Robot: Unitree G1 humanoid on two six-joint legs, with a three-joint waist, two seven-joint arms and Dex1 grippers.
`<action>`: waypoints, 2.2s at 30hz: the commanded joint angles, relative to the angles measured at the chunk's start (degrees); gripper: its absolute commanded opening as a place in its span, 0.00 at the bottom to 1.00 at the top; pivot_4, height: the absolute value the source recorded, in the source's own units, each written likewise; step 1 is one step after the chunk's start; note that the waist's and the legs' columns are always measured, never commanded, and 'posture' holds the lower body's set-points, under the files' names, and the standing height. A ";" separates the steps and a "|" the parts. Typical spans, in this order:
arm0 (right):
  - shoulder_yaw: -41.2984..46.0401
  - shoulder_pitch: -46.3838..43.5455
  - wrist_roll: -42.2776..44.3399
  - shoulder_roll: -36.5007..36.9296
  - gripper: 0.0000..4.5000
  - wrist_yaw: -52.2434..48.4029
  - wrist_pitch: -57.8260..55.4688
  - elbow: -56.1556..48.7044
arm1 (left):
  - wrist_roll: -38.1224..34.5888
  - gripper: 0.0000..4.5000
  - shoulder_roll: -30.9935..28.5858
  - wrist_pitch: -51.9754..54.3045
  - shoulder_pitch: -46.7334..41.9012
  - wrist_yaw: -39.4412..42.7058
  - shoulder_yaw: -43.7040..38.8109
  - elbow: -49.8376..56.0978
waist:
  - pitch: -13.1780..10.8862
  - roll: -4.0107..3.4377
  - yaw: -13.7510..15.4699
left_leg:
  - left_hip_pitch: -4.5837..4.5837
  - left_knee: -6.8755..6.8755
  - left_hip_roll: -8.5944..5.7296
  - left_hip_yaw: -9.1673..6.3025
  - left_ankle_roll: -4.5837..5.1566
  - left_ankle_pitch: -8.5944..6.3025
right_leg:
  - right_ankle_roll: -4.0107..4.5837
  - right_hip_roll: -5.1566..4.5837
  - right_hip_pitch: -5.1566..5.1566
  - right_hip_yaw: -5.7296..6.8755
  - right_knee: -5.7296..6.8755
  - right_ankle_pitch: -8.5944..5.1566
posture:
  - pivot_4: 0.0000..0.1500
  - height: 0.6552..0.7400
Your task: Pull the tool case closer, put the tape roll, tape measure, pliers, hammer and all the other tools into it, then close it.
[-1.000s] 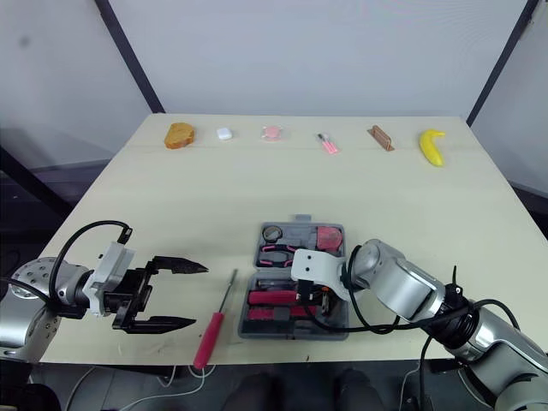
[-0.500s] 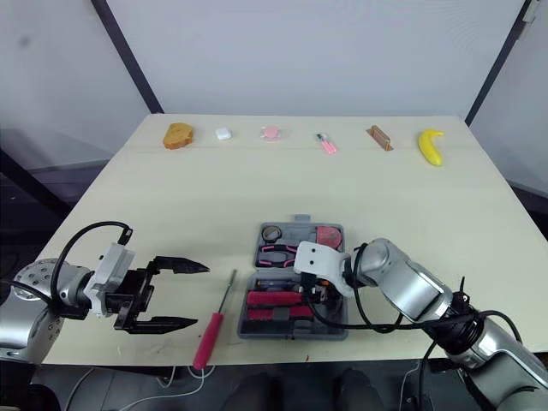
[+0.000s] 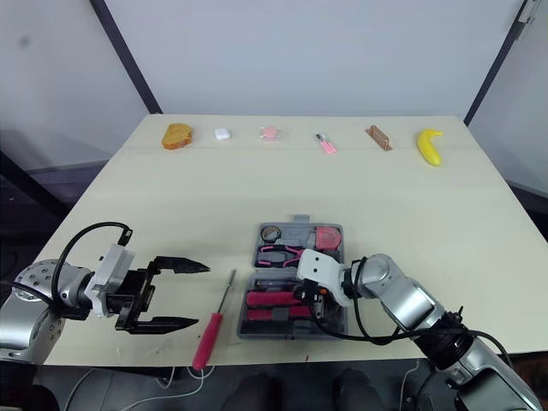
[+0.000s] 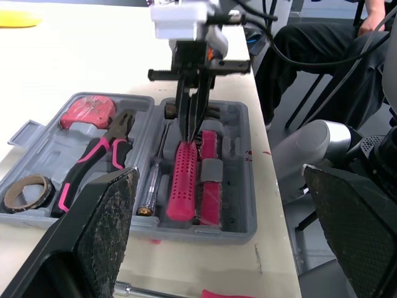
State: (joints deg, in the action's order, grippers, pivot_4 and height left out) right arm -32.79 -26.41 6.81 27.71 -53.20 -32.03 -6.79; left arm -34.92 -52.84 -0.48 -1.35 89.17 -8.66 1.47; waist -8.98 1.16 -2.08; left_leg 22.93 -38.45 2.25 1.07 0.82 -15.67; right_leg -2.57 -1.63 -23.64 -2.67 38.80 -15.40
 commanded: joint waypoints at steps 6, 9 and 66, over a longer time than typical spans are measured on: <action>-4.06 0.73 -5.53 0.14 0.02 -0.47 -1.82 4.39 | 0.17 1.00 0.37 -1.57 0.69 2.90 -0.68 -0.10 | 0.04 0.04 0.00 | -0.06 0.00 0.00 -0.01 0.00 0.00 | 0.00 0.00 0.05 0.00 0.01 0.00 | 1.00 1.00; -4.65 0.64 -7.11 0.56 0.02 -0.10 -3.12 5.76 | 0.17 1.00 0.53 -1.70 0.90 2.80 -0.73 -0.22 | 0.13 0.12 -0.01 | -0.15 0.00 0.00 0.00 0.00 0.00 | 0.00 0.00 0.12 0.00 0.02 0.00 | 1.00 1.00; 67.21 53.06 27.42 5.43 0.98 -9.12 35.69 9.28 | 0.49 1.00 12.31 -4.49 20.05 -14.64 -25.16 -20.77 | 0.33 0.21 1.31 | -0.31 0.03 0.01 0.22 0.00 0.00 | 0.18 -0.04 0.21 -0.20 -0.05 -0.13 | 1.00 1.00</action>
State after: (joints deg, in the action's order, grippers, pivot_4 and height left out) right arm 34.02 26.16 32.90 32.00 -62.02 4.45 4.85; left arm -33.30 -39.56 -5.31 18.15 73.21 -33.22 -20.66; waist -8.65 1.38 -0.76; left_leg 22.63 -38.42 2.26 1.29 0.81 -15.68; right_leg -2.42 -1.67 -23.42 -2.87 38.75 -15.51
